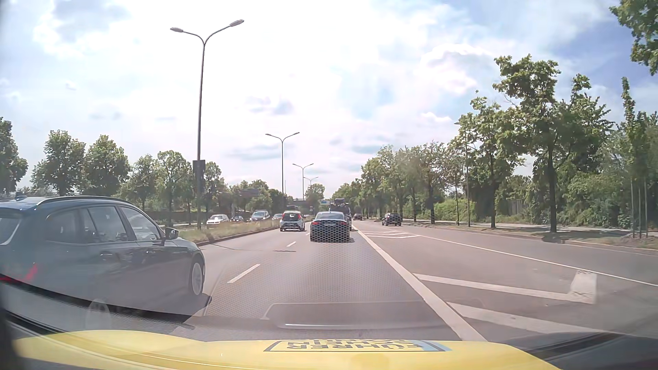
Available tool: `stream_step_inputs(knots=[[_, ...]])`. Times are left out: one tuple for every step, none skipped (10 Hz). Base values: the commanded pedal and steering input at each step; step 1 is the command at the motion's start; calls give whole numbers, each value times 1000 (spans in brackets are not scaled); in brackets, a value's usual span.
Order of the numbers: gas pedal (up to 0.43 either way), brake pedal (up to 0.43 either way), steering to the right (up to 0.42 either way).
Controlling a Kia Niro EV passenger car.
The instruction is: Follow the waypoints while adhering to traffic rules and regulations
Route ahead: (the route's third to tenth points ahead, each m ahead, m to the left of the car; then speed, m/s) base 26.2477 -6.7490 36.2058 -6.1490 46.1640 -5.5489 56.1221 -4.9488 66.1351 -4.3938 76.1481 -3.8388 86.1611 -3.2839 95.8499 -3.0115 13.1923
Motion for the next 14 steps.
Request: stream_step_inputs(knots=[[130,0,1],[130,0,1],[130,0,1],[130,0,1],[130,0,1],[130,0,1],[130,0,0],[130,0,0],[130,0,-1],[130,0,-1],[130,0,-1],[130,0,-1],[130,0,-1],[130,0,-1]])
